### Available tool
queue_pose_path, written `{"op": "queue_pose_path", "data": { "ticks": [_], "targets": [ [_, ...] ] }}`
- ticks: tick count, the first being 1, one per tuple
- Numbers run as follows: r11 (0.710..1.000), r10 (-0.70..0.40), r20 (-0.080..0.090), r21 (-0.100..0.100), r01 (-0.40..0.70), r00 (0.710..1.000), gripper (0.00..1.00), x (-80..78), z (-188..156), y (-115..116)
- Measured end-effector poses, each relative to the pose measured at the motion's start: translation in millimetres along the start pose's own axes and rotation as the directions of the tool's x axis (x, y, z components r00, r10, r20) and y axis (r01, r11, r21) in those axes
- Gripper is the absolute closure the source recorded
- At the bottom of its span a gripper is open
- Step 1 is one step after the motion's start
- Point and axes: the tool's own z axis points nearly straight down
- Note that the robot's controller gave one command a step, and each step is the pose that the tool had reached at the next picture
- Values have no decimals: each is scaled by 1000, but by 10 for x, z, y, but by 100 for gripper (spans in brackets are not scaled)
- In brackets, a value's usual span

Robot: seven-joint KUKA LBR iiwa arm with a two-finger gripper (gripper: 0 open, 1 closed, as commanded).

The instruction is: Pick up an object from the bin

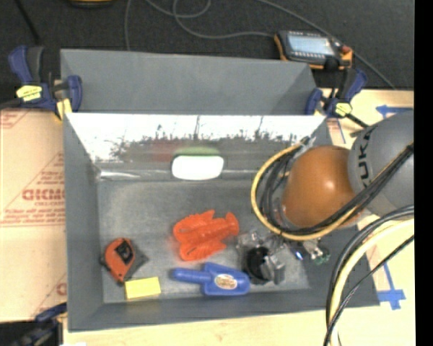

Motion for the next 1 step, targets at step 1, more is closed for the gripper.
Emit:
{"op": "queue_pose_path", "data": {
  "ticks": [1],
  "targets": [
    [998,62,-12,-10,-62,998,100,81,-220,-111]
  ]
}}
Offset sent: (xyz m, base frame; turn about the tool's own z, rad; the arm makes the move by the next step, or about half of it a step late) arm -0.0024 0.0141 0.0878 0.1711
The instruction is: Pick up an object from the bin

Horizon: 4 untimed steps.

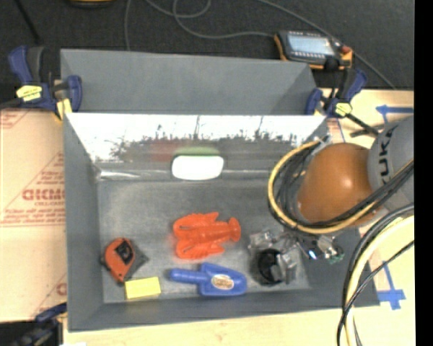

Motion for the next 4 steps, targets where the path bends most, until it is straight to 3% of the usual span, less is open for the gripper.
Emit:
{"op": "queue_pose_path", "data": {
  "ticks": [1,2,3,4],
  "targets": [
    [999,36,2,-1,-36,999,100,-49,-228,91],
    [999,-35,2,-1,35,999,100,-224,-632,381],
    [997,-74,12,5,74,997,100,-152,-237,122],
    [997,-75,-4,-5,75,997,100,-265,-438,157]
  ]
}}
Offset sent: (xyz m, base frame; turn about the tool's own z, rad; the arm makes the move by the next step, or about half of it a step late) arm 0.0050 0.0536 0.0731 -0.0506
